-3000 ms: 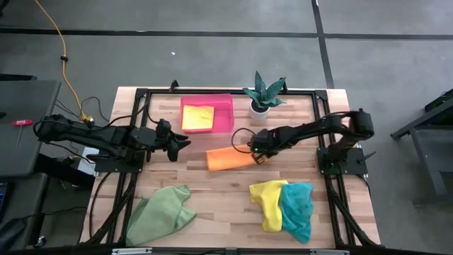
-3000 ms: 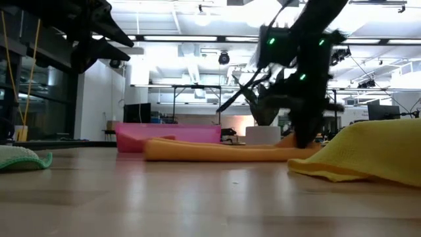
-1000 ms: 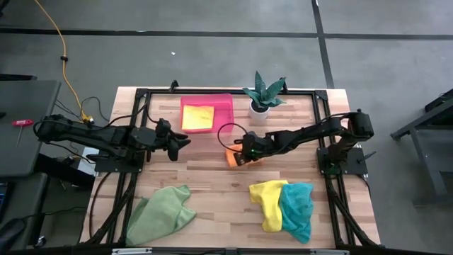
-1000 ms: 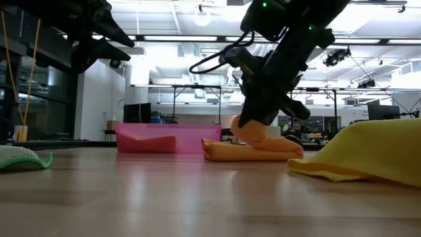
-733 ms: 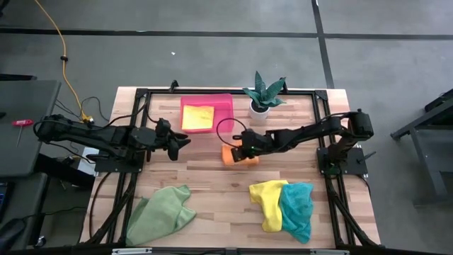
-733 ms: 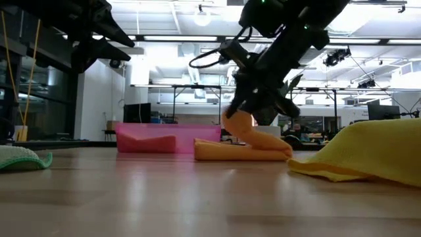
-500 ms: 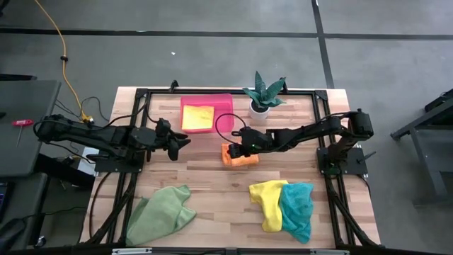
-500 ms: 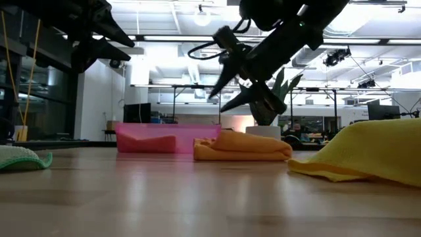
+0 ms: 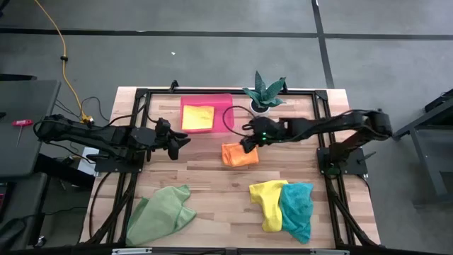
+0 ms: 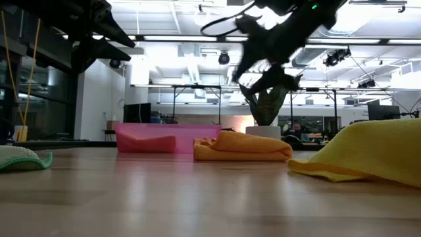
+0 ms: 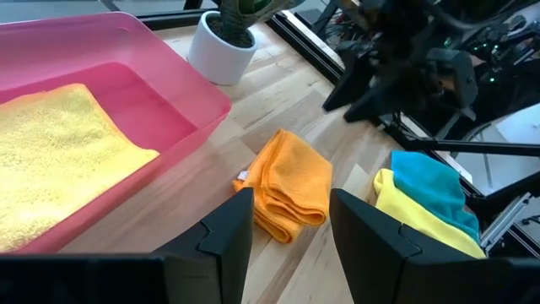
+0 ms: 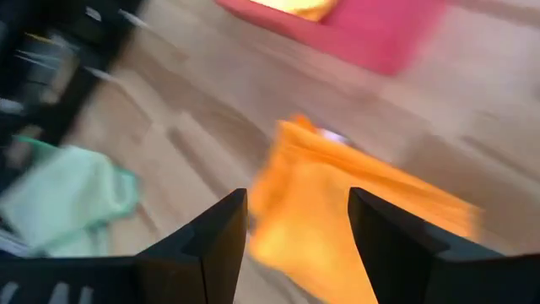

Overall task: Fold microfiber towels
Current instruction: Put the orange microfiber towel into the bin

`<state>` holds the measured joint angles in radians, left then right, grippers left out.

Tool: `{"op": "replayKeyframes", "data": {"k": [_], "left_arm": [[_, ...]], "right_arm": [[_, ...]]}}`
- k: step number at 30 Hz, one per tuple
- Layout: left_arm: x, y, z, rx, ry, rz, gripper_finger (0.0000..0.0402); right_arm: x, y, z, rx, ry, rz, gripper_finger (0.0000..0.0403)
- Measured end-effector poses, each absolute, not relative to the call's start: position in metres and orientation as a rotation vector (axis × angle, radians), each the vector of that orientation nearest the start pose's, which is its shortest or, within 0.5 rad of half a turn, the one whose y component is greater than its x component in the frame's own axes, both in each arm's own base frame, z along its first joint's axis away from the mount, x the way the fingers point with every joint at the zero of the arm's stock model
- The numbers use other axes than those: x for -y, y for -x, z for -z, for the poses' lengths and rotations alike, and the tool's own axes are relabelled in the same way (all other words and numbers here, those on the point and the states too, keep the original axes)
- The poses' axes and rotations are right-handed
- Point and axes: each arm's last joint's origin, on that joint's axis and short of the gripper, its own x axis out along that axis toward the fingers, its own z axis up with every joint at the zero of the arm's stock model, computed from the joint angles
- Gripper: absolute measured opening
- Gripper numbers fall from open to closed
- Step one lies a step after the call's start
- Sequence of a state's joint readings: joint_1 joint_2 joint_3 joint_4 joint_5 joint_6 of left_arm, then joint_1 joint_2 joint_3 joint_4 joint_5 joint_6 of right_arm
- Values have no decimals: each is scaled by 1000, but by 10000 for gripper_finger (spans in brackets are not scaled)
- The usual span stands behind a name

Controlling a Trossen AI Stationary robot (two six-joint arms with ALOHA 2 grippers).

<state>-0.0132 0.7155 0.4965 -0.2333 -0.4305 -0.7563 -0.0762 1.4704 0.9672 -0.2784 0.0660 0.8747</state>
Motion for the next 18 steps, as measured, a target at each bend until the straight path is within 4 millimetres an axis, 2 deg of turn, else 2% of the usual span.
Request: {"op": "replayKeyframes", "data": {"k": [5, 8, 12, 15, 18], "left_arm": [[-10, -164, -240, -250, 630, -565, 147], [-10, -177, -237, -253, 595, -528, 143], [-8, -201, -224, -294, 593, -481, 129], [-6, -217, -207, -358, 612, -459, 113], [-5, -229, -193, -403, 667, -427, 97]], "right_arm": [[20, -274, -239, -853, -696, 519, 200], [14, -266, -236, -951, -636, 503, 199], [12, -264, -230, -1031, -598, 470, 199], [14, -262, -216, -1032, -626, 434, 199], [19, -254, -188, -1021, -745, 450, 199]]}}
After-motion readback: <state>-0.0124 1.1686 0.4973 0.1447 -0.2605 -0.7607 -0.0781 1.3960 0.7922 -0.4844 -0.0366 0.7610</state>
